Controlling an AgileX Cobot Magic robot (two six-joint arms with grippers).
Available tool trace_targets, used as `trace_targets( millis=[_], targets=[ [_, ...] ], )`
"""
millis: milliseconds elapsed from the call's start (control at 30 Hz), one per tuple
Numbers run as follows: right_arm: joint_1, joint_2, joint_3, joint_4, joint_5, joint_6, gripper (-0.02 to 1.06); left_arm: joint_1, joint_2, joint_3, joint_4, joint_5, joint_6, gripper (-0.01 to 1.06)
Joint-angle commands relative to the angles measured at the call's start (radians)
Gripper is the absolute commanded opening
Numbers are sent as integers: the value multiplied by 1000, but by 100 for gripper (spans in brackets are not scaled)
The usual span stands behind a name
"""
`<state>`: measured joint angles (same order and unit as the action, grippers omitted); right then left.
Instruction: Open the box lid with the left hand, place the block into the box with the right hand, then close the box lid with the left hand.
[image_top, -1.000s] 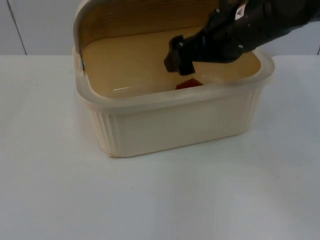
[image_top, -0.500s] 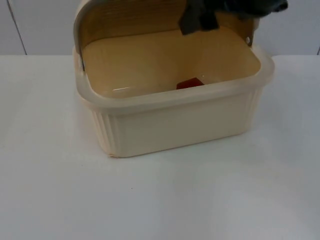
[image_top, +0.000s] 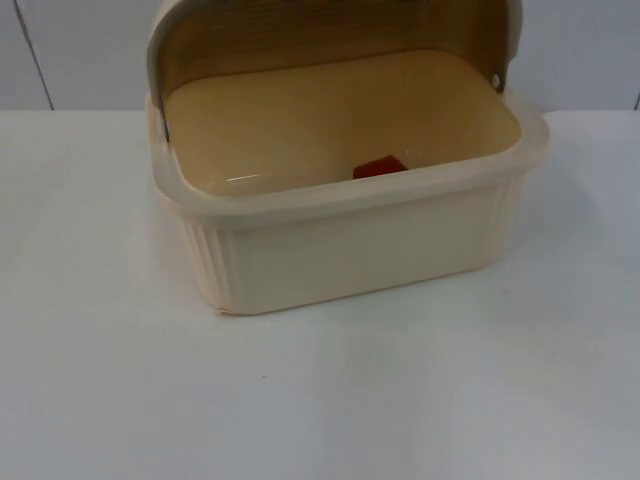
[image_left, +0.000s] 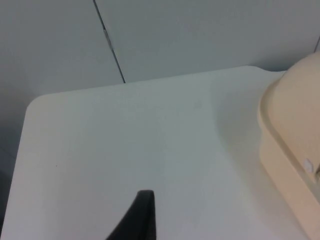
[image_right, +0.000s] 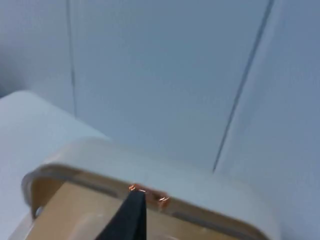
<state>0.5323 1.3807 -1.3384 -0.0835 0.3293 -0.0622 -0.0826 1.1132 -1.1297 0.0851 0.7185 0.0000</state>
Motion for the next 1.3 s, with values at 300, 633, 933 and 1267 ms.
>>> trace_targets(
  millis=[300,633,933,1267],
  targets=[
    [-347,-60,-7,-18,32,95,105,3,-6,2,-14,-20,0,104],
    [-615,-92,-7,-19,32,97,105,3,-6,2,-17,-27,0,104],
    [-617,-94,-7,-19,48,97,105,3,1,-10,-31,-125,0,104],
    [-617,-94,-7,-19,50,97,105,-1,175,-208,-67,-126,12,104]
  ],
)
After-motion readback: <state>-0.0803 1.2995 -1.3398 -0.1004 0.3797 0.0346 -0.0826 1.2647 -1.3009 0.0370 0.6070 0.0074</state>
